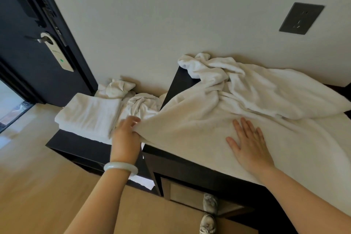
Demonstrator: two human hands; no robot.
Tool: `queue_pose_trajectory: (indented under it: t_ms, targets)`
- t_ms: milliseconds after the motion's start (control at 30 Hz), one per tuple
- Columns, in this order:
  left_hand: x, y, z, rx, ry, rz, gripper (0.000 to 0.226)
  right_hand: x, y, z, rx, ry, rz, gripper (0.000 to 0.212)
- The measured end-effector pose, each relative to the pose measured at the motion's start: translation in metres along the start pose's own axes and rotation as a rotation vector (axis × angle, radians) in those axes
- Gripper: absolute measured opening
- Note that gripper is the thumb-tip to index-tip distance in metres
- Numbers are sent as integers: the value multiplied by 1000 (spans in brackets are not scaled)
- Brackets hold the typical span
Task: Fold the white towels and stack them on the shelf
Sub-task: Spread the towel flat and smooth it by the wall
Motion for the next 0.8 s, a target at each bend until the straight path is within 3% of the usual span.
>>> queue_pose_trajectory:
  t_ms: [67,133,300,400,500,600,800]
  targets:
    - [16,0,-3,-145,52,174,45,1,0,0,0,-19,8,85]
    - [20,17,-17,-196,74,197,46,1,1,0,0,-25,12,86]
    - [-3,52,-58,344,469,79,44,2,3,0,26,-27,19,84]
    - [-2,43,-66,442,785,-14,33,4,4,-1,37,-62,34,81]
    - [12,32,-68,485,1109,-257,34,9,11,-2,134,-191,132,69]
    - [21,19,-63,502,1066,-448,56,11,26,-9,295,-309,136,55]
    - [14,15,-43,482,834,-446,54,19,58,-50,521,-338,59,31]
Point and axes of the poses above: each hand's wrist, its own y-axis away from the middle knuckle, its own x-axis out of the back of the hand, z = x × y, the point moved 1 cm from there along -y, towards the middle knuckle, and after that the axes turned 7 degrees about -x, right-handed, at the moved point
